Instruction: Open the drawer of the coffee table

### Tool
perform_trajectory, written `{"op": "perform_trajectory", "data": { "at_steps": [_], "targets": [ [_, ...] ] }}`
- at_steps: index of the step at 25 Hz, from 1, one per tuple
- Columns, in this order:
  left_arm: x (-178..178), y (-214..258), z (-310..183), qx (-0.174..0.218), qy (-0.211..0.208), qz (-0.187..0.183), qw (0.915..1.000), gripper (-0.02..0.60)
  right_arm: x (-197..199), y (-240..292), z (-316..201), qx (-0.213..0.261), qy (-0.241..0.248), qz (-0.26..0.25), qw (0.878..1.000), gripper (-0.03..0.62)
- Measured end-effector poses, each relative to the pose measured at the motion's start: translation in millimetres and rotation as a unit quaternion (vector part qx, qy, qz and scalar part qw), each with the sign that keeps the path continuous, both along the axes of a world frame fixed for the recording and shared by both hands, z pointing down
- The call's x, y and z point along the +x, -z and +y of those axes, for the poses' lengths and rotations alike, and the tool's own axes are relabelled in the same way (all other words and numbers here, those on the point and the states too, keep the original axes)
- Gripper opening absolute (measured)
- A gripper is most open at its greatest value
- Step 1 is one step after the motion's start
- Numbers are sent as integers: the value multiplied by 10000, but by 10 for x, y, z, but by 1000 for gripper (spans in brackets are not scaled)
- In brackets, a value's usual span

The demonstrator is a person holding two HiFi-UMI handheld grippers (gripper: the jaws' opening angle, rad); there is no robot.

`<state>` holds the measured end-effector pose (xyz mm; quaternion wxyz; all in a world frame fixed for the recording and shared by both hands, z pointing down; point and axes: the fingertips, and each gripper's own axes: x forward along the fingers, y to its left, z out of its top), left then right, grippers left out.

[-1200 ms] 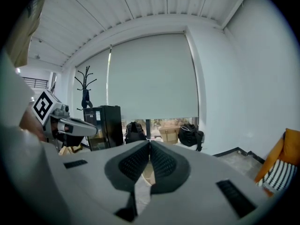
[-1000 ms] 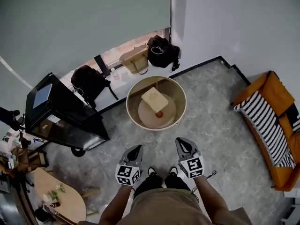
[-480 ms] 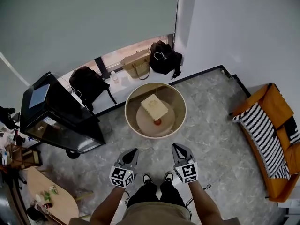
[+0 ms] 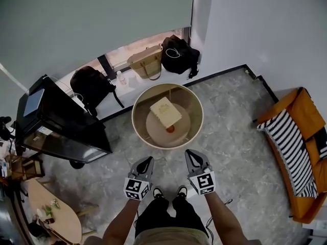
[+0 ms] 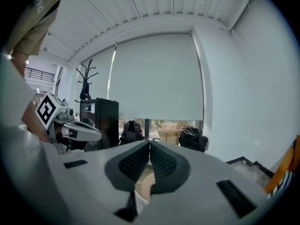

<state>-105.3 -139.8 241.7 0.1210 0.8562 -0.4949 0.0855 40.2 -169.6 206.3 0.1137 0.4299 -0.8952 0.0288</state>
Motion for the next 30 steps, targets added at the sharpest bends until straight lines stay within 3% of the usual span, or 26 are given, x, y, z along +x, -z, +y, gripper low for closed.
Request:
{"op": "perform_trajectory", "data": {
  "at_steps": [5, 9, 12, 24, 30],
  "targets": [
    [-71, -364, -191, 48, 24, -29, 10000, 5, -63, -482, -47, -131, 6, -42, 9999, 6],
    [-175, -854, -302, -47, 77, 136, 9999, 5, -124, -979, -110, -125, 115, 29, 9999, 6],
    [-260, -1217, -398, 17, 68, 63, 10000, 5, -144, -1311, -182, -81, 143, 21, 9999, 6],
    [-410, -2949, -240, -241, 327, 62, 9992, 5, -246, -2899, -74, -272, 208, -125, 9993, 6],
    [-383, -3597, -292, 9, 119, 23, 9999, 5, -188, -3720, -119, -166, 138, -217, 9995, 6]
  ]
}}
